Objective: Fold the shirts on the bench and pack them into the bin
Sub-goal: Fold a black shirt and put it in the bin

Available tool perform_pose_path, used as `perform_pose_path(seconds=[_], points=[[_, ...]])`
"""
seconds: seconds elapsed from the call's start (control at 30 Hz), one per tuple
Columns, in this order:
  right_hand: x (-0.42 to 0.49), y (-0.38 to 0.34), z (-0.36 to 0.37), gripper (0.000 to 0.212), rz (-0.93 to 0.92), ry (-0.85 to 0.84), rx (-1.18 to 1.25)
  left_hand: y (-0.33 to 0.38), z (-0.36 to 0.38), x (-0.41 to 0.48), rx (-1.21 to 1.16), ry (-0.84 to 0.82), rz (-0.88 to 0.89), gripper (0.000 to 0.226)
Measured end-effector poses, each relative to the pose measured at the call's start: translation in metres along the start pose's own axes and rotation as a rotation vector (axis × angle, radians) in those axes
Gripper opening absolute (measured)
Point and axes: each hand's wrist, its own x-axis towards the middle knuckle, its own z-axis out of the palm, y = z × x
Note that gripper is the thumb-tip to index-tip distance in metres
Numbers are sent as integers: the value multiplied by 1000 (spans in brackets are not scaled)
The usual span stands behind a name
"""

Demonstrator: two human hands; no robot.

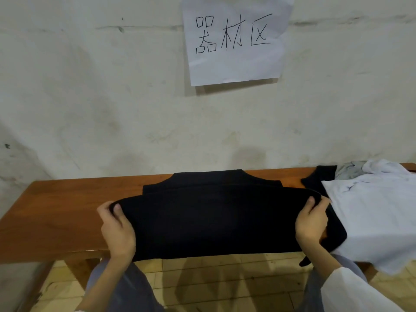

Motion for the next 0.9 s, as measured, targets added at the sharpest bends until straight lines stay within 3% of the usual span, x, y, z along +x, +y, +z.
perform_pose_path(seconds=[0.1, 0.23, 0.37, 0.5, 0.57, 0.63, 0.73, 0.83, 0.9], points=[[1, 11, 1, 28, 13, -8, -9, 0, 2, -3, 9, -30, 30, 31], [17, 2, 5, 25, -49, -7, 28, 12, 12, 17, -6, 63, 63, 28], [44, -16, 24, 29, -83, -14, -40, 9, 39, 56, 131, 102, 35, 30], [64, -7, 52, 30, -156, -248, -263, -26, 68, 78, 429, -156, -5, 25], [60, 0, 58, 38, -212, -278, -346, -38, 72, 75, 545, -258, -11, 31], [46, 4, 58, 42, -333, -291, -391, -42, 74, 62, 639, -268, 78, 40], [17, 15, 57, 53, -557, -495, -566, -44, 74, 32, 698, -419, 272, 47], [7, 25, 56, 65, -573, -673, -785, -58, 72, 16, 799, -560, 365, 57], [10, 21, 55, 65, -518, -720, -761, -62, 69, 18, 791, -610, 342, 55]])
